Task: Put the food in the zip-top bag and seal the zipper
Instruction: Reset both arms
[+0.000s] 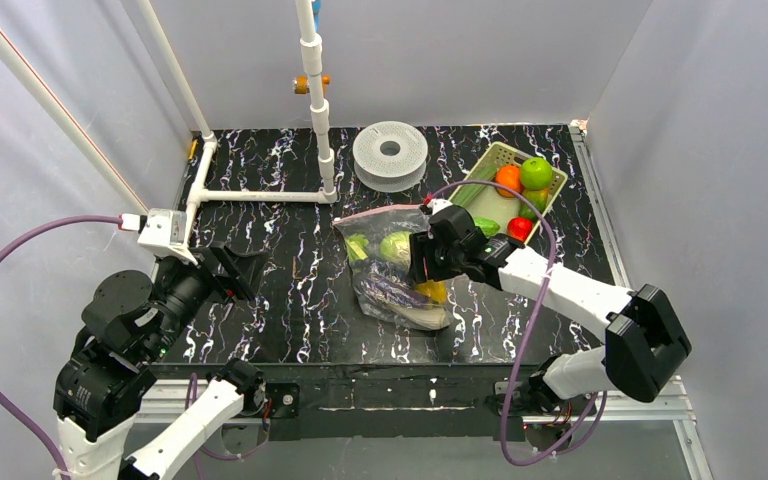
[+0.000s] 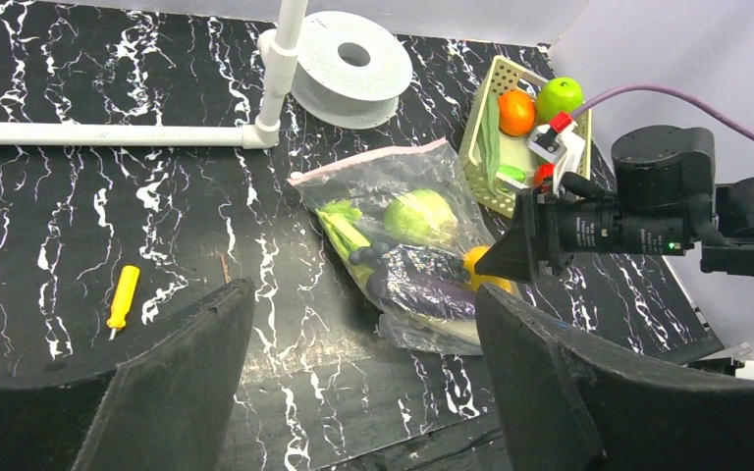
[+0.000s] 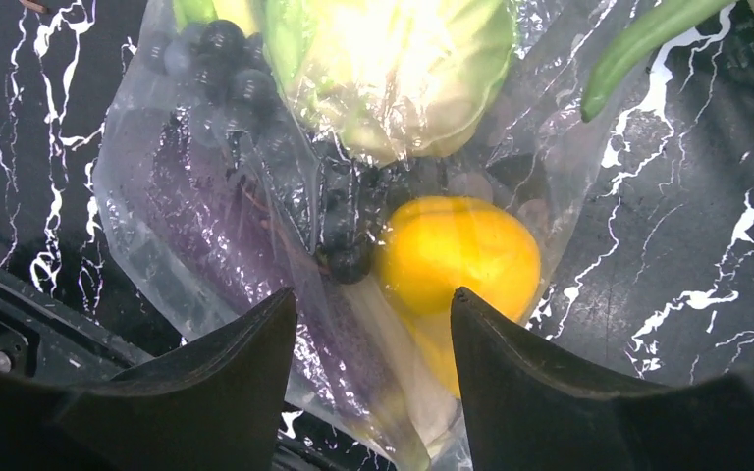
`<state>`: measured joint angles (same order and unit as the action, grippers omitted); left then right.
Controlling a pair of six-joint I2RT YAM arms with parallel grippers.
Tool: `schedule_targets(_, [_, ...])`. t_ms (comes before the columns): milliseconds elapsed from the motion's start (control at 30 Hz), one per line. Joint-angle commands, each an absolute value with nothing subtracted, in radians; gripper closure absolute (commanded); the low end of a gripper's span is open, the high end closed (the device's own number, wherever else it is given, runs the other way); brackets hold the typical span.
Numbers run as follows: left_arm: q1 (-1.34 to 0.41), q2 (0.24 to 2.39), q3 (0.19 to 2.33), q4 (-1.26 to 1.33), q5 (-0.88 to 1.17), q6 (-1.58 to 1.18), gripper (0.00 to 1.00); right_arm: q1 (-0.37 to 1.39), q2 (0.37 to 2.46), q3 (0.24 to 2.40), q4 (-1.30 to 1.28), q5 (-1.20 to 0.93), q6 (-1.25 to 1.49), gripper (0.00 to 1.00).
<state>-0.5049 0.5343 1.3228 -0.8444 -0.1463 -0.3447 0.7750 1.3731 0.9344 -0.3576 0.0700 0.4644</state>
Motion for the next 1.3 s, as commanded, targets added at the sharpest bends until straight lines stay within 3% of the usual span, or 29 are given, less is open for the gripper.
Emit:
schedule_targets(0, [-0.502,0.543,1.328,-0.826,-0.140,-0.349,0.19,0.778,1.291,0.991,-0.375,0.061,0.454,0.34])
schedule_targets(167, [-0.503,0.551,1.351,-0.824,-0.150,-0.333,0.18,0.776,1.160,1.106,-0.493,0.142,0.383,0.26])
schedule_targets(333, [-0.502,0.551,1.410,-0.814,-0.192,-0.281,0.17,0.776,0.978,1.218,-0.585,0.277,0.305,0.02])
schedule_targets(433, [-0.502,0.547,1.451,-0.794,-0.224,-0.245,0.15,0.776,0.865,1.273,-0.609,0.343,0.245,0.02])
schedule_targets(567, [-0.502,0.523,1.475,-0.739,-0.269,-0.206,0.03,0.776,0.697,1.304,-0.587,0.453,0.189,0.02])
schedule_targets(700, [-0.502,0.497,1.475,-0.687,-0.315,-0.183,0.02,0.776,0.585,1.324,-0.564,0.550,0.139,0.02])
schedule_targets(1000, [-0.502,0.512,1.529,-0.710,-0.369,-0.116,0.02,0.776,0.588,1.537,-0.731,0.738,0.158,0.01])
schedule_targets(1267, [-0.501,0.536,1.537,-0.703,-0.377,-0.090,0.02,0.776,0.546,1.498,-0.698,0.777,0.163,0.02])
